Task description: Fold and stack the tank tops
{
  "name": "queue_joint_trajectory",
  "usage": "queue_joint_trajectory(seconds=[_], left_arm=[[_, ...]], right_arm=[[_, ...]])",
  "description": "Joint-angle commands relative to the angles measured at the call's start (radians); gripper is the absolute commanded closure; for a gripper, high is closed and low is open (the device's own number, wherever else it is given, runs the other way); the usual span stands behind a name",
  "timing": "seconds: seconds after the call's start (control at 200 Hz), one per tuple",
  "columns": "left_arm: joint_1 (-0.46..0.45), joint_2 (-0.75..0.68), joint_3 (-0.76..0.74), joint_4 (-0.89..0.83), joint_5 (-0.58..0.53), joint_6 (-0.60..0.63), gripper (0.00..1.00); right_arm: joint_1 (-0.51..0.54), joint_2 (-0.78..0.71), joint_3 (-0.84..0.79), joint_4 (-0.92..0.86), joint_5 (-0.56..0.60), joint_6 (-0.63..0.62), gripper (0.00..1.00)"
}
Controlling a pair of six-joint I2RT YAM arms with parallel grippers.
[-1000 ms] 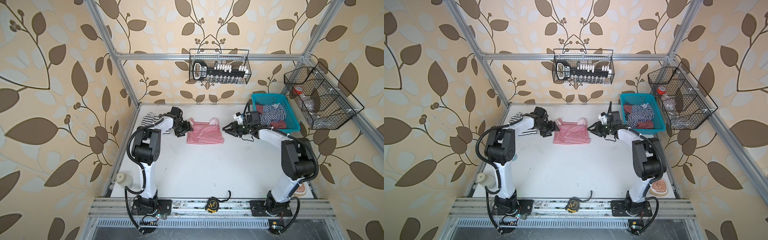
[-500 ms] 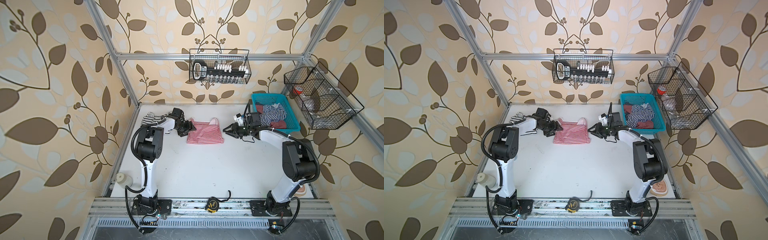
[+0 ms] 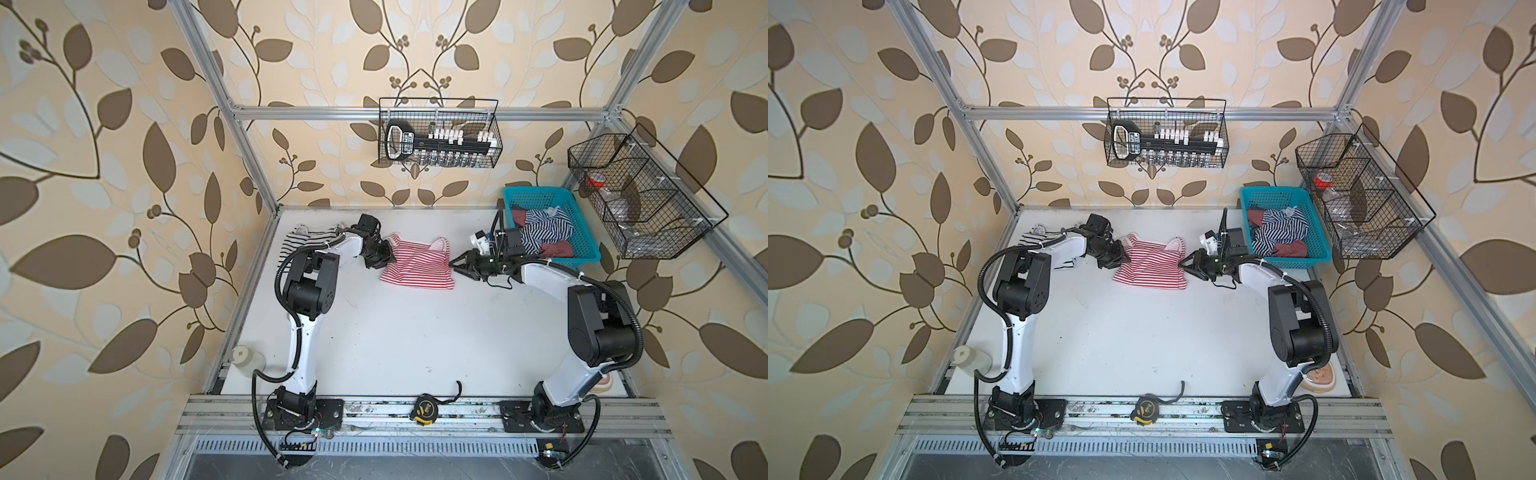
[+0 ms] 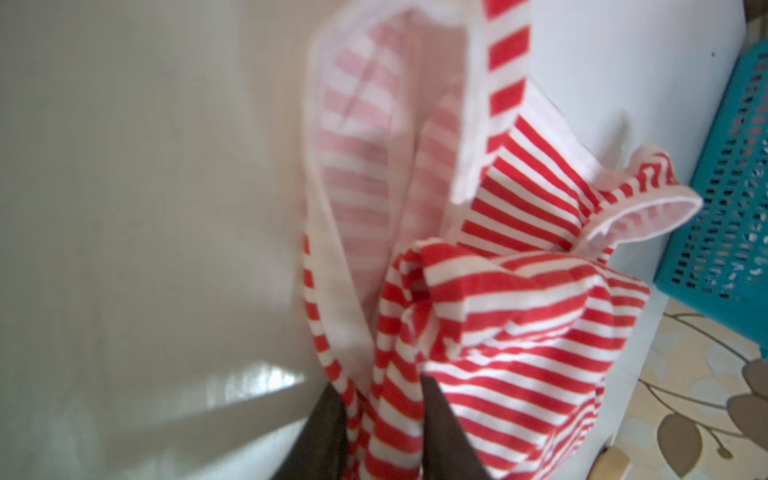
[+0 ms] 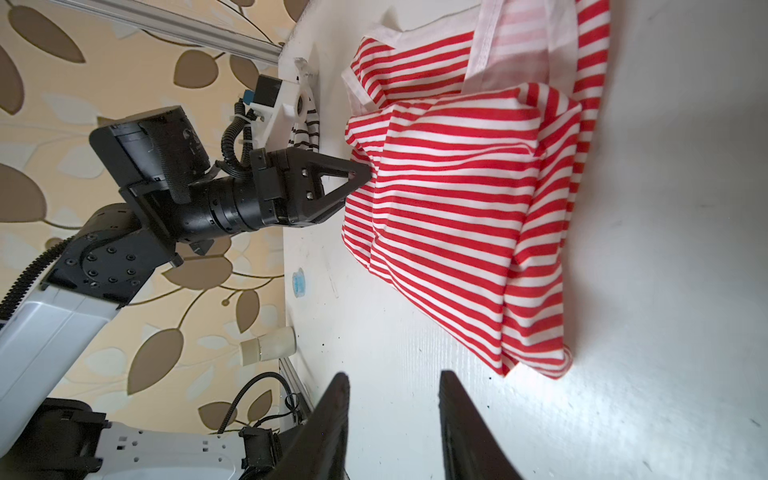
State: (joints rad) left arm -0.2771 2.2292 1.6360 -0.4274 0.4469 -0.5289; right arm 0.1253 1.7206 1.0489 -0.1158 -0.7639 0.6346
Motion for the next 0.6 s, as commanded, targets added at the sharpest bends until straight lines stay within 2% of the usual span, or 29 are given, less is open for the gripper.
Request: queue_joint_trajectory(seconds=[0.0, 0.02, 0.145, 0.275, 0.595], left_arm=[[-0.025, 0.054, 0.005, -0.095, -0.062, 0.007, 0.95], [-0.026, 0.052, 0.009, -0.097, -0.062, 0.009, 1.0], [-0.03, 0.03, 0.051, -0.137, -0.069, 0.041, 1.0], [-0.024, -0.01, 0.117, -0.231, -0.14, 0.114, 1.0], [0.053, -0.016, 0.36, -0.426, -0.243, 0.236, 1.0]], right_arm=[[-0.018, -0.04, -0.039, -0.012, -0.013, -0.025, 0.63], [-0.021, -0.044, -0.044, -0.012, -0.014, -0.025, 0.63], [-0.036, -0.068, -0.072, -0.011, -0.016, -0.029, 0.63], [-0.043, -0.087, -0.095, -0.006, -0.021, -0.03, 0.63], [-0.045, -0.09, -0.145, 0.047, -0.035, -0.011, 0.63]])
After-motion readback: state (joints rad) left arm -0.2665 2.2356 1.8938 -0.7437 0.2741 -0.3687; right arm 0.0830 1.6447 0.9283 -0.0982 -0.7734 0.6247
